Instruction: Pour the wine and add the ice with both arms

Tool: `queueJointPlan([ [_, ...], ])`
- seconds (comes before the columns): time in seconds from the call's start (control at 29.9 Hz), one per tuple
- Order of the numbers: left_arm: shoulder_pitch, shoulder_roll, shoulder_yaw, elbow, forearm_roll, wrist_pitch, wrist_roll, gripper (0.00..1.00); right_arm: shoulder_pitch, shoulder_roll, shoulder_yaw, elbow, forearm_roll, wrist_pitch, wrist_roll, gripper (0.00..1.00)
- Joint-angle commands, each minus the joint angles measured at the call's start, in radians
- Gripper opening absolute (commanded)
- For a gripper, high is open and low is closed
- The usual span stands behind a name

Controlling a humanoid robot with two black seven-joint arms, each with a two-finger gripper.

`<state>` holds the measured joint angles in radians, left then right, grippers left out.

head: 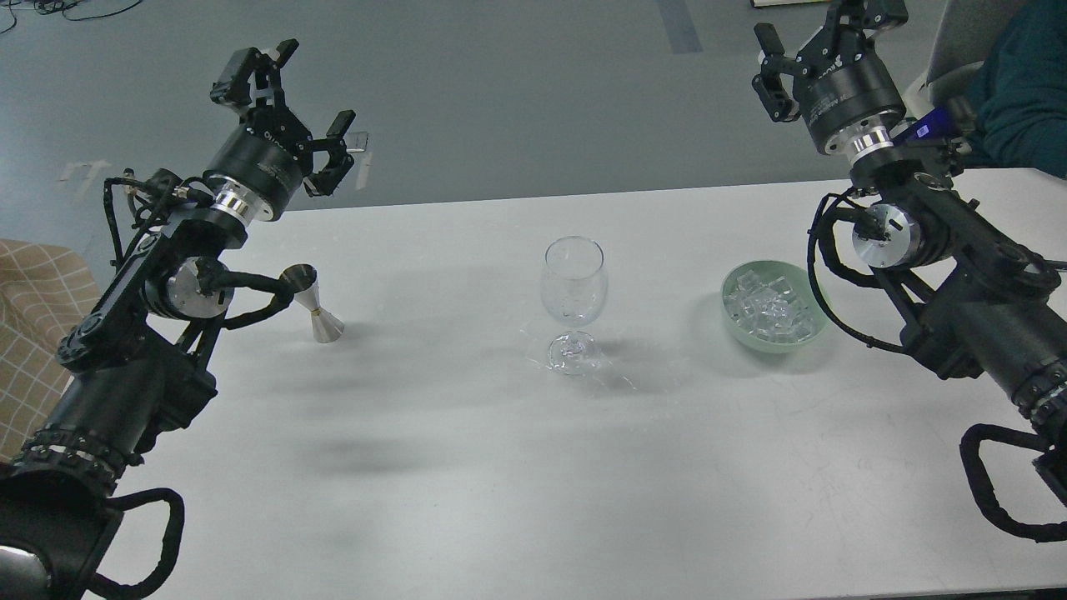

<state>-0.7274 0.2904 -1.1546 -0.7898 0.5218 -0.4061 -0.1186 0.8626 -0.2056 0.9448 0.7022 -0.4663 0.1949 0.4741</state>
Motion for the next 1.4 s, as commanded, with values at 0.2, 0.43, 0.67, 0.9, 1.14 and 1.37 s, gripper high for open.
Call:
queueJointPlan([
  [0.2,0.158,0.192,-0.055,-0.282,-0.397,0.056,0.187,0.95,0.003,-0.003,0.000,0.002,0.000,-0.003,0.000,1.00],
  [0.43,0.431,0.231,-0.244,-0.587,-0.551,0.213,0.373,0.95,-0.005,-0.006,0.000,-0.001,0.000,-0.003,0.000,1.00],
  [0.67,0.715,0.179,-0.353,-0.729,-0.581,0.222,0.381,0.95,-0.005,-0.002,0.000,-0.003,-0.002,-0.005,-0.002,1.00],
  [0.9,0.859,0.001,-0.407,-0.755,-0.595,0.231,0.448,0.97,-0.005,-0.002,-0.005,-0.003,-0.002,-0.011,-0.003,1.00],
  [1.14,0.829,-0.137,-0.428,-0.622,-0.568,0.254,0.438,0.98,-0.007,-0.005,-0.006,-0.003,-0.002,-0.012,-0.003,1.00],
  [1.37,0.704,-0.206,-0.474,-0.424,-0.526,0.250,0.428,0.98,-0.011,-0.006,-0.008,-0.004,-0.002,-0.012,-0.003,1.00],
])
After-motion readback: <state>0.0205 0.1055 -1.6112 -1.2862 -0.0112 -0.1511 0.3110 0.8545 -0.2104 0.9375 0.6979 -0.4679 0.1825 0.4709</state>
